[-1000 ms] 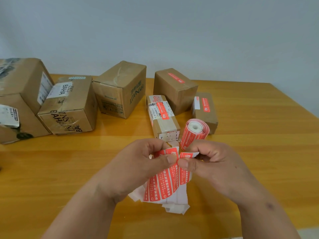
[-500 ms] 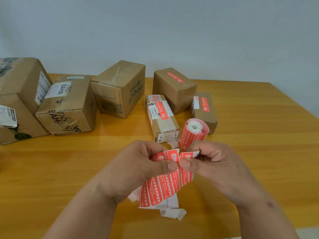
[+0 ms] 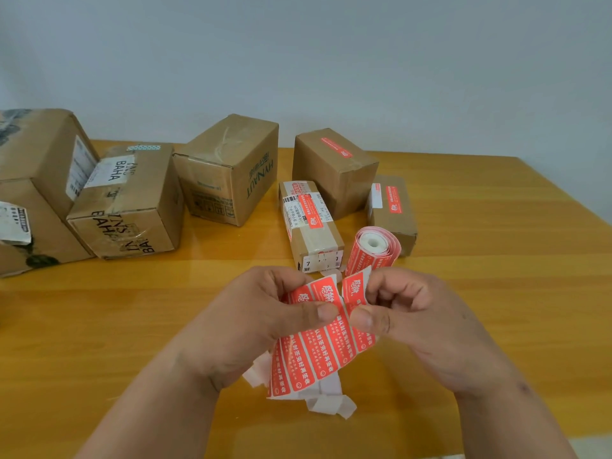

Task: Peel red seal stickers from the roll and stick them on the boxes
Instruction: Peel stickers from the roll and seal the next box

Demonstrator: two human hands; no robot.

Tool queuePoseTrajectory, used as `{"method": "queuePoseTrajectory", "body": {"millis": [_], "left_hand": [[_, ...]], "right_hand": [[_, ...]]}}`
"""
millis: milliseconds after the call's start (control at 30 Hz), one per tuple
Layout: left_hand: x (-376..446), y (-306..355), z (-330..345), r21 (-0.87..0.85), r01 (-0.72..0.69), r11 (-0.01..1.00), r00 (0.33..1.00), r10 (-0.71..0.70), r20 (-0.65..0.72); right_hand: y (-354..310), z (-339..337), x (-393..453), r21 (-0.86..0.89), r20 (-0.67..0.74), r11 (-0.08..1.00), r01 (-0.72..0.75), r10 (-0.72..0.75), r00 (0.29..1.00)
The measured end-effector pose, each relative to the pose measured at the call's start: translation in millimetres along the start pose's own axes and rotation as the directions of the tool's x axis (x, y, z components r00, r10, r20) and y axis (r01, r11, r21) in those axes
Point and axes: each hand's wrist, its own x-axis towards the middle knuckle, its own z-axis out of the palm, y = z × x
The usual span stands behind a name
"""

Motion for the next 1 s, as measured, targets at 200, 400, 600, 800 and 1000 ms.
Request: {"method": "queuePoseTrajectory", "body": {"millis": [200, 400, 600, 800, 1000], "left_hand": [[0, 3, 0, 0.013, 0.008, 1.000, 1.000, -0.008, -0.019], [-1, 4, 3, 0.098, 0.063, 0.993, 0.998, -0.065, 0.018], [-1, 5, 6, 0.084, 0.070, 0.994, 0.998, -0.069, -0.011], [1, 1, 4, 0.093, 0.079, 0.992, 0.993, -0.070, -0.091], [3, 2, 4, 0.060, 0.063, 0.996, 0.990, -0.055, -0.127]], "right_hand": [[4, -1, 0, -0.001, -0.020, 1.000, -0.008, 0.008, 1.000], [3, 3, 0, -0.011, -0.038, 0.999, 0.033, -0.033, 0.999], [7, 3, 1, -0.051, -0.053, 0.999, -0.003, 0.000, 0.999], [2, 2, 0, -0.163, -0.168, 0.987, 0.012, -0.040, 0.985], [-4, 5, 1, -0.184, -0.225, 0.983, -0.015, -0.027, 0.974]]}}
